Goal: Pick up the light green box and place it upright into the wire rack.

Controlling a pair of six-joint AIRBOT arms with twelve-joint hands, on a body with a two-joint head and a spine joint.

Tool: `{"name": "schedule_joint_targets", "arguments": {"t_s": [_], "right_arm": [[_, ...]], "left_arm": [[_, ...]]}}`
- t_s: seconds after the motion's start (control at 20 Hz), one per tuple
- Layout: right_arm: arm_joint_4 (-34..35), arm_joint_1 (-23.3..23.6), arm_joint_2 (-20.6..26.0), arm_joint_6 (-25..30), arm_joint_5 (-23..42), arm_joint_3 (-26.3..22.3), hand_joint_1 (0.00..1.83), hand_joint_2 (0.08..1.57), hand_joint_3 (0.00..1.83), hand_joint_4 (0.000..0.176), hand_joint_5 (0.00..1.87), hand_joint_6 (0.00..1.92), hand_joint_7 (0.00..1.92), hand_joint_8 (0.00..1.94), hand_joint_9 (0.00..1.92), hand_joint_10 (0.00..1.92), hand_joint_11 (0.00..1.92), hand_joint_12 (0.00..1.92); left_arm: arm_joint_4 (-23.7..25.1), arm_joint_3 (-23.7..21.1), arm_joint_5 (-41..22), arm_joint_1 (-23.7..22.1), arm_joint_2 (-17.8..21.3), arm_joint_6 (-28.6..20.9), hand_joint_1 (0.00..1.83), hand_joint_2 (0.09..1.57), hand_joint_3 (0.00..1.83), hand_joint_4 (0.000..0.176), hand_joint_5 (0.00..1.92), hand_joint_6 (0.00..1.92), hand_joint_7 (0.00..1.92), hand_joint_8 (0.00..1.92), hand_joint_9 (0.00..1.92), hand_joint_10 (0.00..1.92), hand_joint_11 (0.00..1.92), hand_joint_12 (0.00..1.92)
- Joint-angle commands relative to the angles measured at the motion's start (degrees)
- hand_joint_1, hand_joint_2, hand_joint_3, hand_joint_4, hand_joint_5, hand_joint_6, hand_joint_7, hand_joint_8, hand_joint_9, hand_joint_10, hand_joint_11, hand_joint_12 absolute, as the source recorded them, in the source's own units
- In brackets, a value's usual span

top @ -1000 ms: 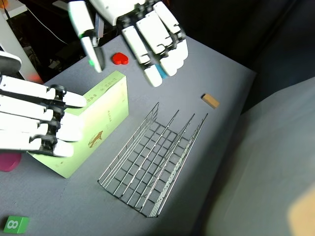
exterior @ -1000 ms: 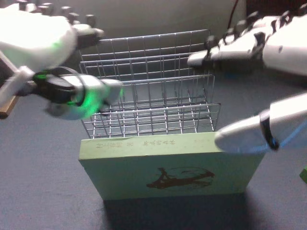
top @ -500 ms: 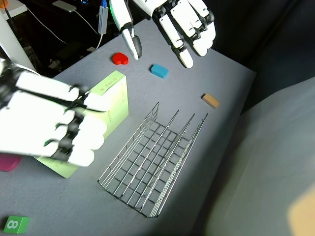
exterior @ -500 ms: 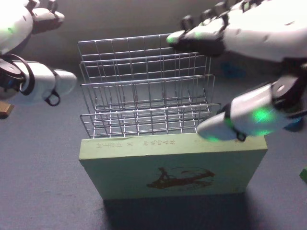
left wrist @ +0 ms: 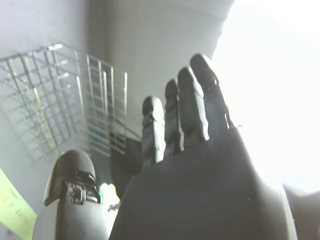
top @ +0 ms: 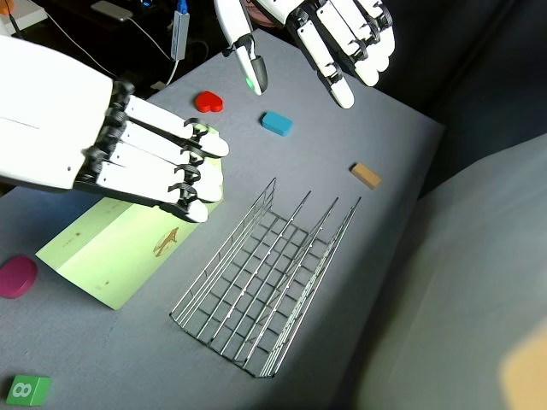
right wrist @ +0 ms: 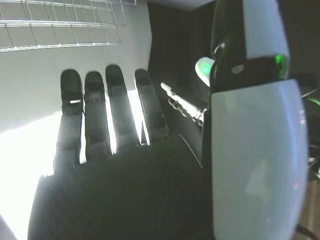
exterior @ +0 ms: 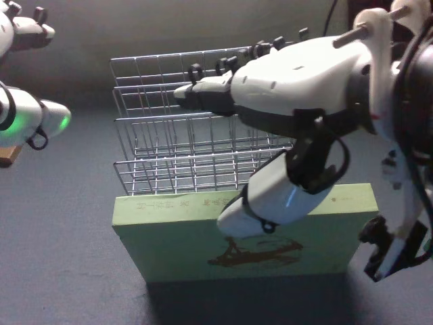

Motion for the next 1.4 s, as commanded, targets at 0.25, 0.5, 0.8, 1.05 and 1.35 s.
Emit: {"name": "schedule_joint_targets", "arguments": {"t_s": [0.25, 0.5, 0.8, 1.05, 1.35], "right_arm": [[-0.1, -0.4, -5.3, 0.5, -0.2, 3.1, 0.82, 0.87, 0.00, 0.054, 0.08, 0.00, 0.14, 0.00, 0.11, 0.00, 0.00, 0.61], [-0.1, -2.2, -8.8, 0.9, -0.2, 6.1, 0.83, 0.88, 0.00, 0.054, 0.09, 0.00, 0.13, 0.00, 0.10, 0.00, 0.00, 0.59], [-0.2, -4.3, -11.4, 1.9, 0.2, 8.6, 0.81, 0.87, 0.00, 0.053, 0.09, 0.01, 0.14, 0.01, 0.12, 0.01, 0.00, 0.60], [-3.6, -5.1, -11.7, 3.2, -0.4, 8.7, 0.82, 0.88, 0.00, 0.045, 0.09, 0.00, 0.14, 0.00, 0.12, 0.01, 0.00, 0.60], [-3.2, -6.2, -11.7, 3.5, -1.6, 8.8, 0.85, 0.90, 0.00, 0.001, 0.26, 0.03, 0.29, 0.02, 0.24, 0.02, 0.00, 0.94]], "left_arm": [[2.9, 0.7, -0.5, -2.4, 0.7, 4.1, 0.11, 1.21, 0.00, 0.100, 0.21, 0.01, 0.16, 0.00, 0.17, 0.00, 0.00, 0.57], [2.0, 1.1, -3.3, -3.3, 2.3, 5.7, 0.11, 1.21, 0.00, 0.100, 0.21, 0.00, 0.16, 0.00, 0.17, 0.00, 0.00, 0.56], [2.0, 0.8, -4.4, -3.7, 4.1, 6.1, 0.11, 1.21, 0.00, 0.105, 0.20, 0.00, 0.16, 0.00, 0.17, 0.00, 0.00, 0.56], [2.0, 0.8, -4.6, -4.0, 4.1, 6.1, 0.11, 1.21, 0.00, 0.106, 0.19, 0.00, 0.16, 0.00, 0.18, 0.00, 0.00, 0.56], [1.9, 0.5, -5.1, -4.2, 4.1, 6.1, 0.11, 1.21, 0.00, 0.106, 0.18, 0.00, 0.16, 0.00, 0.17, 0.00, 0.00, 0.57]]}}
